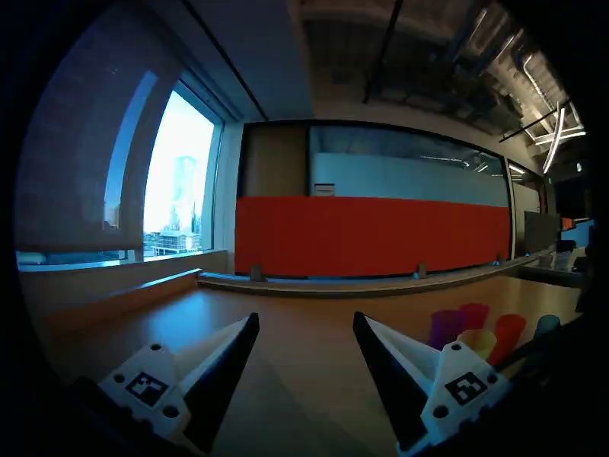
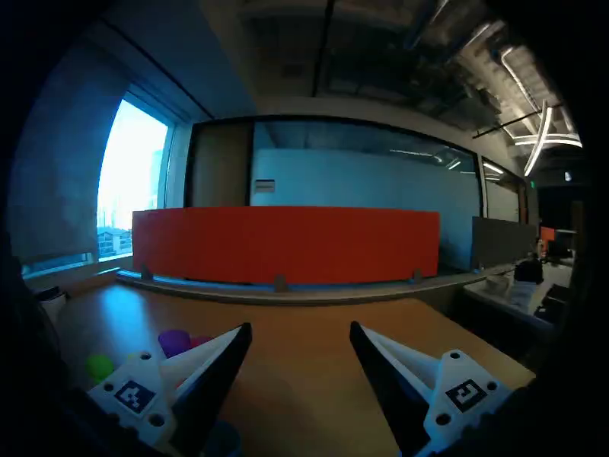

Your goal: Pour water

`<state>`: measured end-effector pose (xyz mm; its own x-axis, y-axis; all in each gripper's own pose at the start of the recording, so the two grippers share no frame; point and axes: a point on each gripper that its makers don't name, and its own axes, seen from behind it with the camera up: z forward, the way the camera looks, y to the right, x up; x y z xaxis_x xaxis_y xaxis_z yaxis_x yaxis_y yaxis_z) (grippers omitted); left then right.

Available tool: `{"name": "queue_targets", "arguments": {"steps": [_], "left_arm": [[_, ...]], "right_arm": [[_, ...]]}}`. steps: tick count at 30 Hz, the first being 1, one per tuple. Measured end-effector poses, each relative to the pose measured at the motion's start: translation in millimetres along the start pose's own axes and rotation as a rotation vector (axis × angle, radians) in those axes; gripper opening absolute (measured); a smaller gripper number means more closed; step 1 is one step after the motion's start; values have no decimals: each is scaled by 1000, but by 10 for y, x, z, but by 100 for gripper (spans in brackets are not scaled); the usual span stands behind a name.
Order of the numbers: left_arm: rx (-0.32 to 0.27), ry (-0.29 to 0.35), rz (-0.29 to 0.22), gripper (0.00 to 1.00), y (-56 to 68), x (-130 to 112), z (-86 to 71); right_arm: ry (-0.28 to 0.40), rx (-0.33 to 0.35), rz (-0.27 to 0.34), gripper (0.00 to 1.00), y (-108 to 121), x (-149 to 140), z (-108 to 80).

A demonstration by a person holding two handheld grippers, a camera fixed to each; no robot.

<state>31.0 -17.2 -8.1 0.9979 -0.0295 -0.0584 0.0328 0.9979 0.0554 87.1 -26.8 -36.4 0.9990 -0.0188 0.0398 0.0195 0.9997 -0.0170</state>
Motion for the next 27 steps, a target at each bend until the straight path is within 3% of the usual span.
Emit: {"name": "queue_targets", "arguments": {"steps": [6,21,27], "left_arm": [[-13,4,-16,92,31,-73,34],[-14,-19,14,92,31,-203,36],[-26,-43,28,92,88,-273,47]], "right_arm": [[-8,-6,-8,100,8,-1,16],[-14,-1,-6,100,-19,-4,17],[-11,1,-2,100,-19,8,10]]}}
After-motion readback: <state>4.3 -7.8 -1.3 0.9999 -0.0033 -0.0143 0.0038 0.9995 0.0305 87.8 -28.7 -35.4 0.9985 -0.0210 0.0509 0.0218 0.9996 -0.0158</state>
